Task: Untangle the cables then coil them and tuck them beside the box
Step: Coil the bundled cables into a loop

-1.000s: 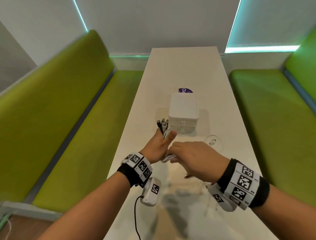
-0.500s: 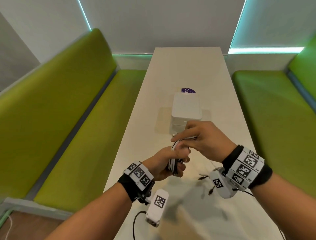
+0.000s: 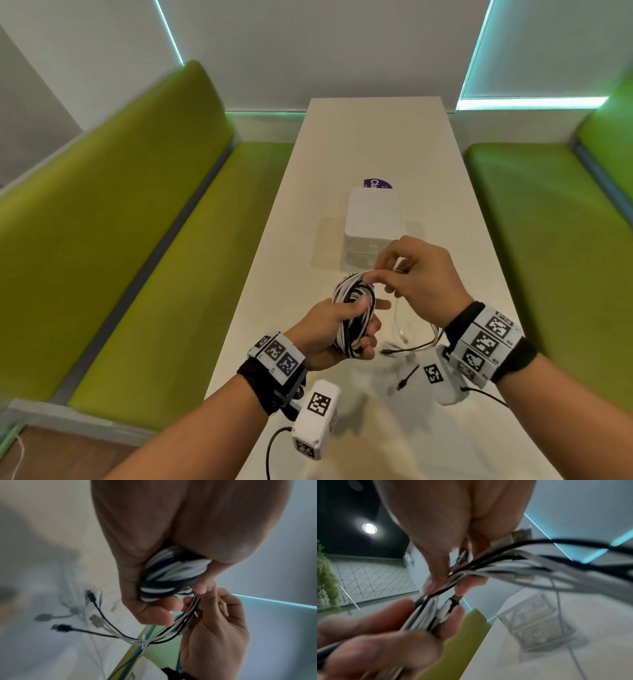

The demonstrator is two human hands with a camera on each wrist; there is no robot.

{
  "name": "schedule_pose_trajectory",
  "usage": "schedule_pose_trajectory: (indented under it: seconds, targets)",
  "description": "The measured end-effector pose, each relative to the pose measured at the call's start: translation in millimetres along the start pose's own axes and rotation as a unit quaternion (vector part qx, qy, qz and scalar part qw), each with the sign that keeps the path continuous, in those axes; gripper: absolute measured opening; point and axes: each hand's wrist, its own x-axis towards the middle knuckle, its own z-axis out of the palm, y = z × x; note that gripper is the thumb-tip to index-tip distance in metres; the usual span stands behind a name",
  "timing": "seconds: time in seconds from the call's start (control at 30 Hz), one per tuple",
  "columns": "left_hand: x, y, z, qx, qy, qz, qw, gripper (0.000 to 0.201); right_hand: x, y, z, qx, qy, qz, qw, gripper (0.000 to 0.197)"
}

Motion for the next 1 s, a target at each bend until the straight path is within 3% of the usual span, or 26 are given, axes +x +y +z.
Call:
schedule_pose_trajectory:
  seconds: [0.13,0.27,0.5,0.73,0.9,1.0]
  targets:
    - [6.4,1.5,6.6,-0.054,0.013,0.044,0.997,0.049,-1.5,1.2,12.1,-0.01,0.08,0.002,0.997,0.011]
    - [8.8,5.7,5.2,-0.098,0.054,0.109,0.988,0.042,-13.4,-1.9,21.8,-0.026,0.074,-0.02,0.997,0.019]
    - [7.7,0.7,5.7,-0.068,0.112,0.149,0.98,0.042,-14.6,-4.7,19.9,0.134,0.111,0.181,0.968,0.013]
    - [11.4,12.0,4.8,-0.019,0.125,0.174,0.977,0.053,-24.9,-5.3,30.2,0.205,0.146,0.193,0.948,0.007]
    - [10.9,15.8,6.6,-0.054,0.105,0.17,0.978,0.051,-28.3,-4.5,33.1,0.056,0.101,0.128,0.985,0.025]
    - [12.0,16.4,9.8,-0.047,0.103,0.182,0.977,0.046,-27.0,-5.1,32.4,-0.043,0.132,0.083,0.987,0.023]
